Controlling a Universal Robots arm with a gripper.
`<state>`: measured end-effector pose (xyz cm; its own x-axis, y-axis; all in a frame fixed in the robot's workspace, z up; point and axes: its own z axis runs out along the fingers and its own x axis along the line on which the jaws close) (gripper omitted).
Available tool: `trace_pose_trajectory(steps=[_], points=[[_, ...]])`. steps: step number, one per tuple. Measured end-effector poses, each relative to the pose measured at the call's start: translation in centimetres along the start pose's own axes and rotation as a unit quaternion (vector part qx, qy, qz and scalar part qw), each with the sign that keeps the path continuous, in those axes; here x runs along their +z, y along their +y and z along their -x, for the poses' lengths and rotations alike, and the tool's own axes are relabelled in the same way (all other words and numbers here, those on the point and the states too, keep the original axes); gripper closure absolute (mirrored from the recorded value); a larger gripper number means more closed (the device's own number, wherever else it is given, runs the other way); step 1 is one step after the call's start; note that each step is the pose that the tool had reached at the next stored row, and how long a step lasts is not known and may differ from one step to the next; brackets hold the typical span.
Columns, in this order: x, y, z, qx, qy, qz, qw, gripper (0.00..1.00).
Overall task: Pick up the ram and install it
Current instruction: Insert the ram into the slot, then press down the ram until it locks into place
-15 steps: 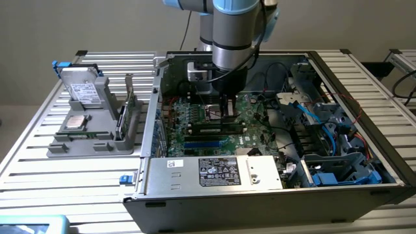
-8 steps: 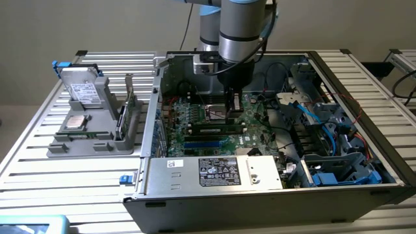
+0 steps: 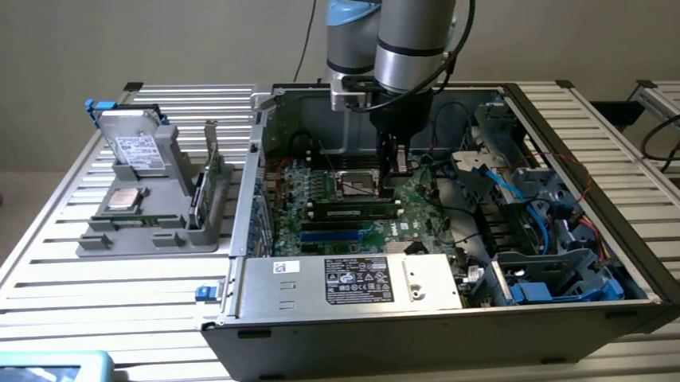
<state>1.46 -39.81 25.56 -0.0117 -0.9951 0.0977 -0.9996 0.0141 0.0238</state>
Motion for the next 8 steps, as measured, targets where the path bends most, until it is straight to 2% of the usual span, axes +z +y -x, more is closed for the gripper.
trace_pose_trajectory(steps=[8], points=[[0.0, 0.0, 0.0, 0.0, 0.0001, 0.0, 1.0, 0.79]])
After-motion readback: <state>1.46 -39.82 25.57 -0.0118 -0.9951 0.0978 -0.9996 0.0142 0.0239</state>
